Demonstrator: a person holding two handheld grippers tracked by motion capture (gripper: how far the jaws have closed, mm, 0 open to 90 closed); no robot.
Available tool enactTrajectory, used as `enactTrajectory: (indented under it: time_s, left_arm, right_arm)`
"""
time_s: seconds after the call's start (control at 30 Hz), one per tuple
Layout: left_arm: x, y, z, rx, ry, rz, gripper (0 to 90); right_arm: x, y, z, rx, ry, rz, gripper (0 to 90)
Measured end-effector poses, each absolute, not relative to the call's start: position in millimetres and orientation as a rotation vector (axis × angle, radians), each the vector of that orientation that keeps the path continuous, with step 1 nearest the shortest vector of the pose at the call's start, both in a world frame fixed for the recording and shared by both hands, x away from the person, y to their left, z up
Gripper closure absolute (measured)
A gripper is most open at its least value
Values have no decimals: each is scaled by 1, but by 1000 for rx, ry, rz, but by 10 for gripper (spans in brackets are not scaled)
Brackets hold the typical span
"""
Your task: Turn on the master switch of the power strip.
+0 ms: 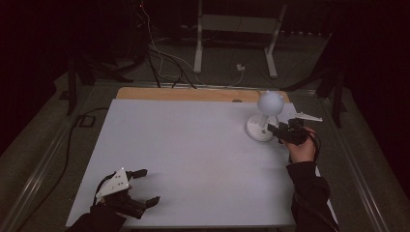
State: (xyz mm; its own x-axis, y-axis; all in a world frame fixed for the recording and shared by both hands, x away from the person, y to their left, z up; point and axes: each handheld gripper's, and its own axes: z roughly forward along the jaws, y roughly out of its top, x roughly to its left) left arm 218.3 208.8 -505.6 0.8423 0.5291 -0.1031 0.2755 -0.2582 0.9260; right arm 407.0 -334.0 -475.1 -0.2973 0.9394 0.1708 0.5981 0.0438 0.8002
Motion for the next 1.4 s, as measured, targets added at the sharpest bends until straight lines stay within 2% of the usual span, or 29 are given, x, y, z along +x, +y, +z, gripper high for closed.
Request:
enactTrajectory:
  time_s: [0.17, 0.3, 0.33, 0.6, 0.7, 0.77, 1.4]
  left_arm:
    - [218, 209, -505, 1856, 604, 271, 2]
    - [218, 209, -506, 1856, 605, 270, 2]
    - [218, 209, -505, 1855, 604, 271, 2]
    - [218, 209, -505, 1854, 603, 270, 2]
    - [218, 209, -505, 1854, 602, 270, 2]
    - [218, 209, -505, 1854, 604, 268, 2]
    - [218, 209, -505, 1857, 600, 270, 2]
  right_arm:
    - [403, -330, -469, 1554, 1936, 1176, 279]
    - [399, -328, -467, 1547, 1948, 1205, 253]
    - [396, -327, -466, 1540, 1964, 1234, 217]
    - [388, -321, -465, 1552, 2034, 1250, 235]
    - [385, -318, -465, 1557, 2061, 1287, 162]
    - [382, -314, -465, 1507, 2084, 1311, 10]
    - [358, -284, -443, 1364, 2257, 1365, 0]
